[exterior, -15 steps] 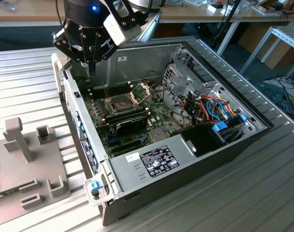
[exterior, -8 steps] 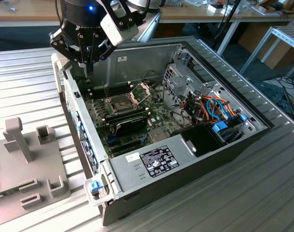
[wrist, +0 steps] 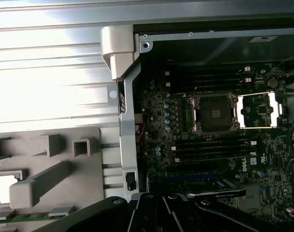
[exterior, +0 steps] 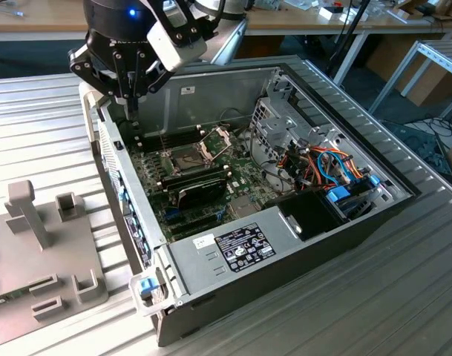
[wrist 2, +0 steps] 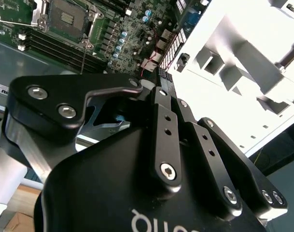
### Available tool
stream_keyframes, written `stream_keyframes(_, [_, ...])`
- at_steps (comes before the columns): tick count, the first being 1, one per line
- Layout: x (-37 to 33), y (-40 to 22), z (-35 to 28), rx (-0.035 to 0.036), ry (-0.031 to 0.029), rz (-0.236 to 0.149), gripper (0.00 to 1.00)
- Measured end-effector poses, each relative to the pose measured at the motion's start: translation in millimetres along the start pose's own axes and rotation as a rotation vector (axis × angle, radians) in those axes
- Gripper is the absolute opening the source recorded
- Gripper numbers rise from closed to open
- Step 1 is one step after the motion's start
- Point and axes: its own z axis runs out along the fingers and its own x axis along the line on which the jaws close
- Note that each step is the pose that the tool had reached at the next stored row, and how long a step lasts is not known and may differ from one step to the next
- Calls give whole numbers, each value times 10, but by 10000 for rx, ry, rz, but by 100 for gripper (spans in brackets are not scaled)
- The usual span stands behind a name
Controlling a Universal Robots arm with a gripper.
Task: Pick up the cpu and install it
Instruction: 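Reach for the cpu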
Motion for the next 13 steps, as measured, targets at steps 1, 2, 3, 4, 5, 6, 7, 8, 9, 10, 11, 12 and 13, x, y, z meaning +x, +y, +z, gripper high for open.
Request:
stream_keyframes(1, [8, 0, -1, 0, 0, 1, 11])
stream_keyframes(2, [12, -1, -1, 0, 0, 0, 11])
stream_keyframes(3, [16, -1, -1, 0, 0, 0, 11])
stream_keyframes(4, [18, -1, -1, 0, 0, 0, 11])
stream_keyframes(5, [21, -1, -1, 0, 0, 0, 11])
stream_keyframes(6, [24, -2, -1, 0, 0, 1, 11])
stream_keyframes(7, [26, -2, -1, 1, 0, 1, 11])
stream_keyframes(8, [28, -2, -1, 0, 0, 1, 11])
stream_keyframes(9, [31, -2, -1, 0, 0, 1, 11])
stream_keyframes(10, [35, -3, -1, 0, 0, 0, 11])
stream_keyframes(11, [40, -3, -1, 0, 1, 1, 11])
stream_keyframes(12, [47, -3, -1, 0, 0, 1, 11])
stream_keyframes(13, [54, -4, -2, 0, 0, 2, 11])
